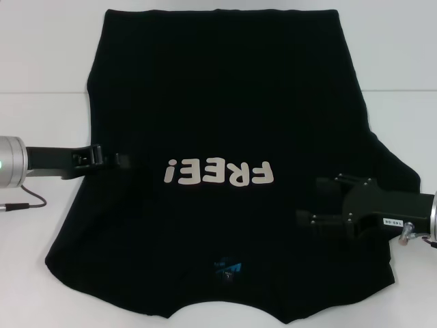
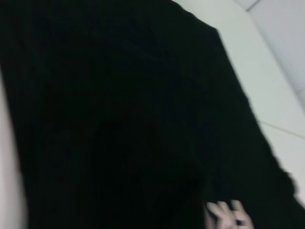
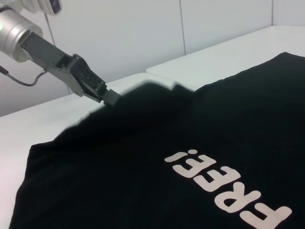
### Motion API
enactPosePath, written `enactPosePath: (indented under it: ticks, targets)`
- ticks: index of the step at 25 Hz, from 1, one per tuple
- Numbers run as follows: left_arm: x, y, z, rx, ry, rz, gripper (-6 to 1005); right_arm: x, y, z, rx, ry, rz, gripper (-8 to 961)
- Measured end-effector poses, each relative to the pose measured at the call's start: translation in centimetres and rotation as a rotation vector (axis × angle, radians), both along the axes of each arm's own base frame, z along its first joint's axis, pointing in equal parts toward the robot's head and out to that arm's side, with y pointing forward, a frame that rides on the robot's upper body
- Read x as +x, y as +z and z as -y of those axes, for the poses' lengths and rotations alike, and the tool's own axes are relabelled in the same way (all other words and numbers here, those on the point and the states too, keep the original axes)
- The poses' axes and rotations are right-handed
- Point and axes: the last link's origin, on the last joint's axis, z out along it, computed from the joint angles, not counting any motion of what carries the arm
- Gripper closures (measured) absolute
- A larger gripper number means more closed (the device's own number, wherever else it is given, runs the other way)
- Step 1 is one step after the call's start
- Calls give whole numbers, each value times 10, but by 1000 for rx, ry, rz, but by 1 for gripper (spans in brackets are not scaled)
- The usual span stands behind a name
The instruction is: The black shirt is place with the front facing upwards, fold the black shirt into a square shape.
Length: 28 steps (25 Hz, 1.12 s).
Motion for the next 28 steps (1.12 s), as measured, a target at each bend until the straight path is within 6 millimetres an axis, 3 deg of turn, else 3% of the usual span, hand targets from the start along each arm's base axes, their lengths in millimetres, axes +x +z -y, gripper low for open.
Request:
enactPosePath:
  ticks: [3,7,12,19,22,28]
  targets:
    - [3,-1,4,-65,-3,154,920,0,0,0,0,-1,0,25]
    - [11,1,12,-83,-77,335,795,0,1,0,5,-5,-5,25]
    - [13,4,28,-66,-275,334,661,2,11,-5,16,-91,-47,25]
    - [-11,-3,54,65,-553,140,495,13,66,-26,-41,-479,-72,25]
    - [-18,-7,61,90,-619,64,262,10,94,-35,-63,-642,-20,26]
    - [-31,-7,70,135,-664,-16,91,3,128,-47,-14,-910,164,27]
